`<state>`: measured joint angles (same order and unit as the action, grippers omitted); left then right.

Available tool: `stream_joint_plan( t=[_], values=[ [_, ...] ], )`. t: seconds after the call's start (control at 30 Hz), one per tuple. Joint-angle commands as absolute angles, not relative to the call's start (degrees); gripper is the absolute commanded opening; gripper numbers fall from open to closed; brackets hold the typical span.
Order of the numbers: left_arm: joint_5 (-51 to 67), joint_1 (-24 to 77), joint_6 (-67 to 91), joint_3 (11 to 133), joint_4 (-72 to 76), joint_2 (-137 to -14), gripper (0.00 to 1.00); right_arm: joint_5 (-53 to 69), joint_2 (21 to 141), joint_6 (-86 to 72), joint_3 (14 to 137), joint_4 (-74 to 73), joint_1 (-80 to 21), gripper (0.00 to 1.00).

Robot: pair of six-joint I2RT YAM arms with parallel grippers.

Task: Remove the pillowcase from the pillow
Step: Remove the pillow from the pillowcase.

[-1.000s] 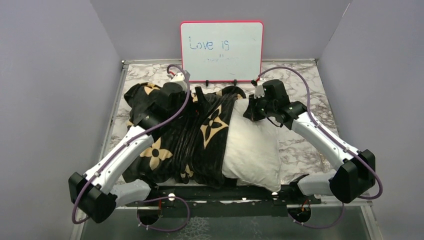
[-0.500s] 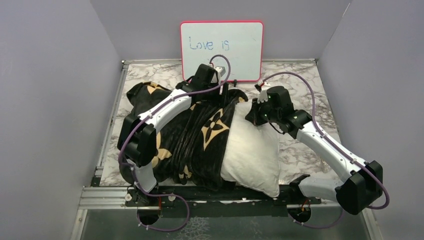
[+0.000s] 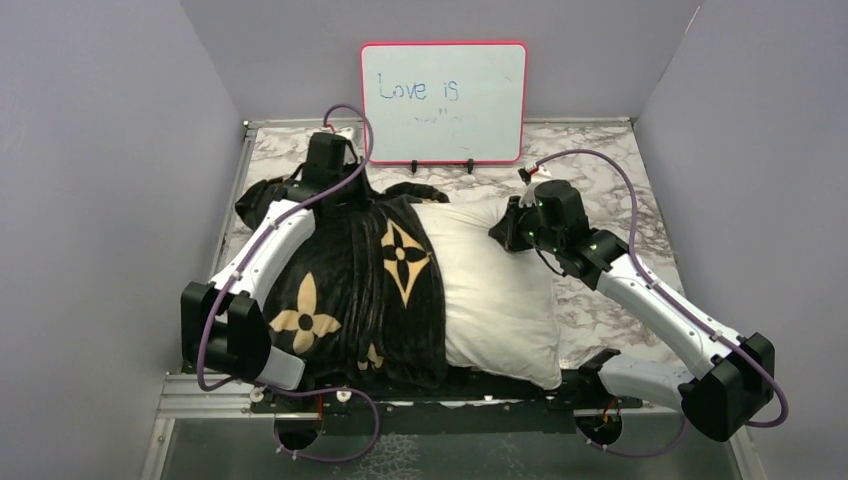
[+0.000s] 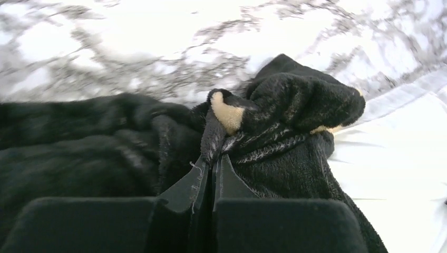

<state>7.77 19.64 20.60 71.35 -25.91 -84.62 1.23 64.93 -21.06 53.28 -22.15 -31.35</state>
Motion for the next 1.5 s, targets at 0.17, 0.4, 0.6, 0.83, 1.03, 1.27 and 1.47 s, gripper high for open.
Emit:
stream_joint_plan(
  t=[0.17, 0.4, 0.6, 0.83, 1.03, 1.27, 1.47],
  values=[
    [13.38, 8.7, 18.61, 67.12, -27.53, -80.26, 0.23, -5.11, 65.72, -20.65, 52.73, -30.85, -30.33, 0.01],
    [19.49, 11.13, 19.12, 68.56, -25.85, -76.5, 0.72, -13.49, 70.01, -21.57, 58.12, -33.8, -30.33, 0.01],
    [14.86, 11.34, 18.16, 69.24, -32.61, -66.87, 0.79, -18.74, 77.22, -20.81, 70.06, -37.95, -28.48, 0.01],
    [16.78, 11.35, 18.28, 60.11, -42.65, -50.81, 0.86, -14.05, 79.84, -20.23, 77.82, -41.22, -27.35, 0.0],
    [19.16, 11.34, 22.14, 47.44, -41.59, -45.17, 0.86, -2.33, 78.22, -20.34, 77.14, -46.47, -27.33, 0.23],
    [18.77, 11.68, 23.1, 42.85, -37.82, -48.26, 0.56, 10.48, 68.18, -22.04, 71.64, -48.36, -27.38, 0.86],
    [17.83, 13.43, 22.72, 42.76, -35.53, -52.14, 0.13, 15.46, 60.81, -23.05, 64.8, -47.92, -27.36, 1.0]
  ],
)
